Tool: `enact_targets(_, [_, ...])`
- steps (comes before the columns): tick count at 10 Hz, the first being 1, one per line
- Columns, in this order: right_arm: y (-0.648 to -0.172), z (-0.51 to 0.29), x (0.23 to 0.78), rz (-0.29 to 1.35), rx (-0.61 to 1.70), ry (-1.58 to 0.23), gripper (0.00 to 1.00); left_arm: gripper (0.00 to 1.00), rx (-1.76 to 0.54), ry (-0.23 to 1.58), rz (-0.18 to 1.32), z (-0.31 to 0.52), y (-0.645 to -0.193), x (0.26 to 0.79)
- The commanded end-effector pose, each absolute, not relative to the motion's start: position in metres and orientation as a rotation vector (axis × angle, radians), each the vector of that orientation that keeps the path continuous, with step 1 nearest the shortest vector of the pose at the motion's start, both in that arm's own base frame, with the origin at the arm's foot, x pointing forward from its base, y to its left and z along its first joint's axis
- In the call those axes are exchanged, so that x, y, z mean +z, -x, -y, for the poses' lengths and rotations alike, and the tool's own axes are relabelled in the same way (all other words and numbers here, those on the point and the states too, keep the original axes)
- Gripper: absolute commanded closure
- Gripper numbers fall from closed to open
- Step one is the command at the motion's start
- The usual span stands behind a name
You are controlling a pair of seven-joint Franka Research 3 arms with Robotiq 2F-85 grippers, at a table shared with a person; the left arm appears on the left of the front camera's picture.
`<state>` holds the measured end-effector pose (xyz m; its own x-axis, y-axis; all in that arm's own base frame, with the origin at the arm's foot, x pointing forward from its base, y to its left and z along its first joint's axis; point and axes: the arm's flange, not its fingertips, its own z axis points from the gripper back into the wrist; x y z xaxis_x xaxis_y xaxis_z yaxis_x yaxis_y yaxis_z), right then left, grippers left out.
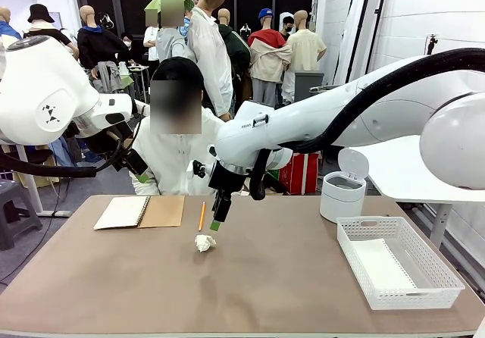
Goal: Sort the paper based on its condition.
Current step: If a person hands you a paper, place it in the Organizing basket , and if it's crumpled, put it in the Trash can.
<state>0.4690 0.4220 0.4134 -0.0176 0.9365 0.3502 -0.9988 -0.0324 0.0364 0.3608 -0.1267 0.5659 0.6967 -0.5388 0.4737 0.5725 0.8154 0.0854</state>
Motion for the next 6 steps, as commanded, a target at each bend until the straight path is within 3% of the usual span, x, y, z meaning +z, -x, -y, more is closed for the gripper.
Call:
enact_targets(1, [-0.475, -0.429, 0.403, 0.246, 1.569, -0.291, 0.0, 0.0, -0.62, 0.077, 0.508, 0.126, -0.361, 0.567])
enact_targets(6, [-0.486, -0.451, 0.367, 0.231, 1.568, -0.271, 0.0, 0.0, -0.62, 0.077, 0.508, 0.126, -0.361, 0.567])
